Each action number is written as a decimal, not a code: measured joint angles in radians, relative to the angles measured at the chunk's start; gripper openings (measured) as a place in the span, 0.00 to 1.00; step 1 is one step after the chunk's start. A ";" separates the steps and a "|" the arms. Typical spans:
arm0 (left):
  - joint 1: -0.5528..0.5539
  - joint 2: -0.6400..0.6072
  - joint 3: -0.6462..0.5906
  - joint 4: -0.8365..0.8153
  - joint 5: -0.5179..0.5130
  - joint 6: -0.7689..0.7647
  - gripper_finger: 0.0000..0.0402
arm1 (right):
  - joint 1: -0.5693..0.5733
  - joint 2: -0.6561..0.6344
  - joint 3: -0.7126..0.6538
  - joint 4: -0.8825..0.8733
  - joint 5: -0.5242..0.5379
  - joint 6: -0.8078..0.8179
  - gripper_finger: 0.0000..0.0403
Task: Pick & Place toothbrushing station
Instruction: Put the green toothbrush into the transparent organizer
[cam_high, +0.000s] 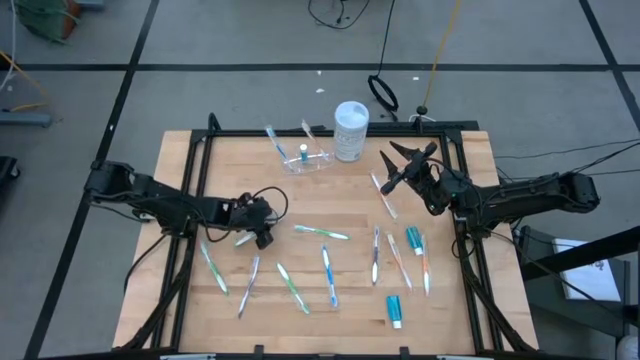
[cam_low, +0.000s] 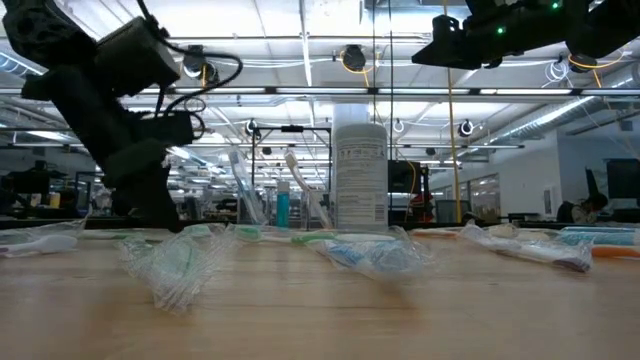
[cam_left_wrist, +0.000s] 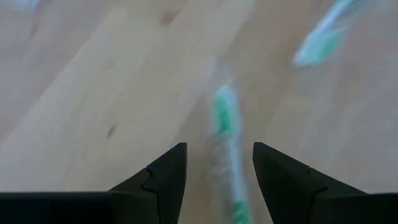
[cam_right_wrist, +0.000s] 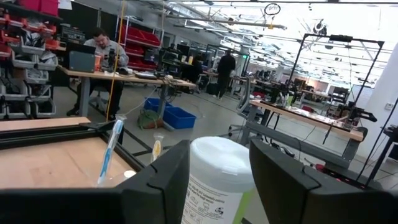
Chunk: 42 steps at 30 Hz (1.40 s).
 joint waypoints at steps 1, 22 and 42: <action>0.005 0.012 0.000 -0.009 0.000 -0.025 0.48 | 0.000 0.000 0.000 0.000 0.000 0.000 0.39; 0.025 0.119 0.001 0.144 -0.089 0.115 0.06 | 0.000 0.000 0.000 -0.001 0.000 0.000 0.39; 0.351 0.011 0.001 1.257 -0.251 0.360 0.07 | 0.000 0.000 0.000 0.000 0.000 0.000 0.39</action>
